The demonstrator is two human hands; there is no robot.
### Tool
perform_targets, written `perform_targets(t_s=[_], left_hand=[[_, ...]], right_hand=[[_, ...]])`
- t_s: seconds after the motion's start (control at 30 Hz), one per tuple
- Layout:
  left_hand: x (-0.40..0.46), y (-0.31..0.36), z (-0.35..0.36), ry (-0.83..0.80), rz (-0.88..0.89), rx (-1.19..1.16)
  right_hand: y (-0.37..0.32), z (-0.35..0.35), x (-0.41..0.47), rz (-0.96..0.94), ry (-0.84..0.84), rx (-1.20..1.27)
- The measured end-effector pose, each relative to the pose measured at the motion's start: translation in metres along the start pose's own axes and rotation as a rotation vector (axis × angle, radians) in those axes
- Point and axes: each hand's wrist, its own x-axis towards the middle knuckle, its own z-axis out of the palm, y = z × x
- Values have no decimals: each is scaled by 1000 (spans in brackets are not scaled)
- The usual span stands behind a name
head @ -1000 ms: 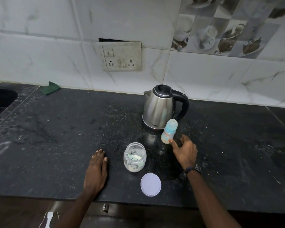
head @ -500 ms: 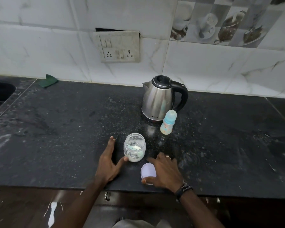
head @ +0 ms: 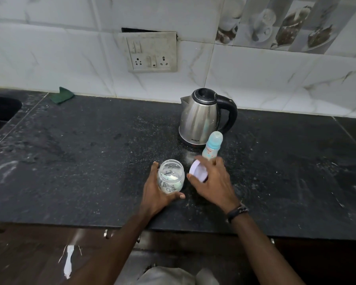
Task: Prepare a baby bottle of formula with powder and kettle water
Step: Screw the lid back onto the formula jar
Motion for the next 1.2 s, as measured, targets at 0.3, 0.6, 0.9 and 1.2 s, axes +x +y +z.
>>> perform_targets(t_s=[0.3,0.6,0.9,1.2], left_hand=[[-9,19,2,59,-26,-49],[-10,20,1,46,-81,10],[-10,25,1,69,-79,37],[-9,35,2,-16,-59,111]], right_hand=[[-29,9,28,-183,-53,99],[-62,5,51,-400,-533,-475],[-79,10,49,-362,-411,-600],[-114,33,45,-99,-315,-761]])
